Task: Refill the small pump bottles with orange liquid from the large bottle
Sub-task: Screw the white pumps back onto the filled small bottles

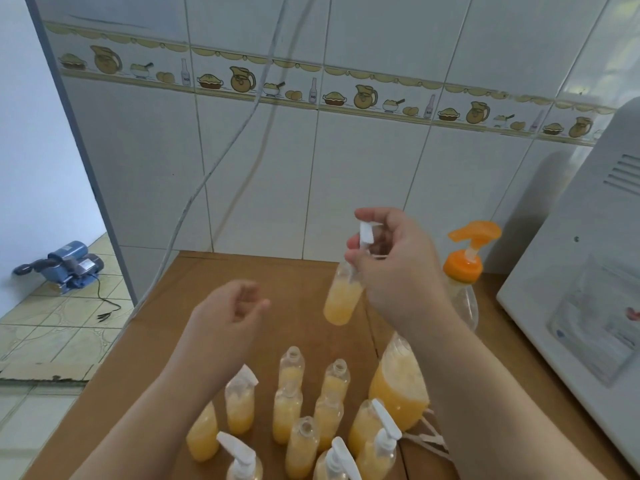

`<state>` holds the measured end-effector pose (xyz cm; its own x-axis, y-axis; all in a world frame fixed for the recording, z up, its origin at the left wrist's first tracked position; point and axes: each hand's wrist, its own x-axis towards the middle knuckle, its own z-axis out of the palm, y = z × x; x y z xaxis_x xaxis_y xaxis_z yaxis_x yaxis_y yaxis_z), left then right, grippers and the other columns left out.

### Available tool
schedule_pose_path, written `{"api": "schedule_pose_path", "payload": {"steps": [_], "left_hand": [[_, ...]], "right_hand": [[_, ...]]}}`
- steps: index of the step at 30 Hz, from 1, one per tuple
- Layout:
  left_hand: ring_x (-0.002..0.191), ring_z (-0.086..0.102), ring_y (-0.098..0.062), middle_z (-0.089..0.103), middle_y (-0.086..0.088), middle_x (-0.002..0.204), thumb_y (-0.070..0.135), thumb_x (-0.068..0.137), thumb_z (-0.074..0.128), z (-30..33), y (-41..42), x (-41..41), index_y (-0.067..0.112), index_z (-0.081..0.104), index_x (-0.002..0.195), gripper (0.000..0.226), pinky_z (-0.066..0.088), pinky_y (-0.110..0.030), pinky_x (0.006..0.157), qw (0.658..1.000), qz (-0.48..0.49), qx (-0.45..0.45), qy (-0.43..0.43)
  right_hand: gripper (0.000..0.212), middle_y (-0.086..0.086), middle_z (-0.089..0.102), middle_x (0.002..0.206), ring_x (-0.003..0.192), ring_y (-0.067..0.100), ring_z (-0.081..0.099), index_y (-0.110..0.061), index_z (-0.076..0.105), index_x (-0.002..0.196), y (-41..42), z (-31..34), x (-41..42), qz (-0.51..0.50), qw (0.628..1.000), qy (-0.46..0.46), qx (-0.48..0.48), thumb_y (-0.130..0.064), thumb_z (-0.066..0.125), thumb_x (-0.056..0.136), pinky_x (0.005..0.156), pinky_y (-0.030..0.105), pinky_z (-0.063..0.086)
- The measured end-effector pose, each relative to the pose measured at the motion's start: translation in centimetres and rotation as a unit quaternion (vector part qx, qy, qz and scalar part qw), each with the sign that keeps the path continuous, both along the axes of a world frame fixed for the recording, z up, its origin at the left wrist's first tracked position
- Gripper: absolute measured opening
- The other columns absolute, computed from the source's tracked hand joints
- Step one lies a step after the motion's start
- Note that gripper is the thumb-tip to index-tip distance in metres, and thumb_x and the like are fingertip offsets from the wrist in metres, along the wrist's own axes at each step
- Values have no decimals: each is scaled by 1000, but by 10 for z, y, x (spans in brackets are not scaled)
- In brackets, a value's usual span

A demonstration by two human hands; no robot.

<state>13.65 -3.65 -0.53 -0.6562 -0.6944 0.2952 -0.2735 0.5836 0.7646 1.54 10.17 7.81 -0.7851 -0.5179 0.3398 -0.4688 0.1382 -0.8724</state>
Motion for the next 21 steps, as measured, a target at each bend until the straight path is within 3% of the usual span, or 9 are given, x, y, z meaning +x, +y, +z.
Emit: {"api": "schedule_pose_path", "payload": {"steps": [3, 6, 9, 14, 18, 21], "left_hand": [[80, 52, 6, 58, 18, 91, 26, 88, 62, -16, 4, 9, 32, 56, 108, 21, 39, -10, 61, 995, -27, 33, -89], [83, 55, 2, 58, 16, 94, 27, 83, 66, -23, 17, 10, 38, 55, 98, 22, 45, -13, 74, 977, -100, 14, -188], [98, 51, -4, 50, 15, 108, 25, 84, 59, -24, 27, 0, 34, 51, 115, 33, 43, -17, 85, 929, -157, -115, -316], [107, 54, -16, 52, 5, 118, 10, 81, 55, -32, 30, -14, 24, 39, 132, 56, 44, -30, 89, 855, -181, -248, -419], [113, 54, -15, 53, 6, 123, 11, 82, 56, -38, 33, -19, 17, 31, 141, 65, 32, -34, 100, 819, -181, -302, -453], [109, 56, -14, 54, 8, 123, 14, 84, 57, -36, 37, -27, 14, 32, 140, 61, 26, -33, 99, 791, -191, -301, -498]], "right_hand": [[42, -9, 57, 86, 79, 2, 56, -25, 52, 120, -13, -36, -9, -29, 993, 86, 81, 0, 60, 87, 68, 9, 47], [49, -2, 57, 101, 91, 10, 54, -24, 47, 128, -26, -68, -16, -75, 980, 84, 166, 4, 53, 88, 66, 14, 42], [56, 4, 52, 121, 94, 13, 48, -21, 40, 135, -38, -87, -19, -103, 962, 29, 252, 9, 41, 88, 76, 26, 46], [48, 4, 49, 125, 109, 20, 50, -15, 44, 131, -44, -106, -21, -109, 928, -8, 356, 7, 39, 89, 87, 30, 45], [45, 6, 47, 127, 114, 21, 48, -15, 44, 130, -41, -107, -18, -103, 921, -1, 377, 5, 42, 89, 94, 31, 44], [48, 5, 44, 129, 116, 21, 45, -17, 41, 132, -34, -96, -10, -100, 929, 49, 353, 2, 48, 89, 97, 32, 43]]}}
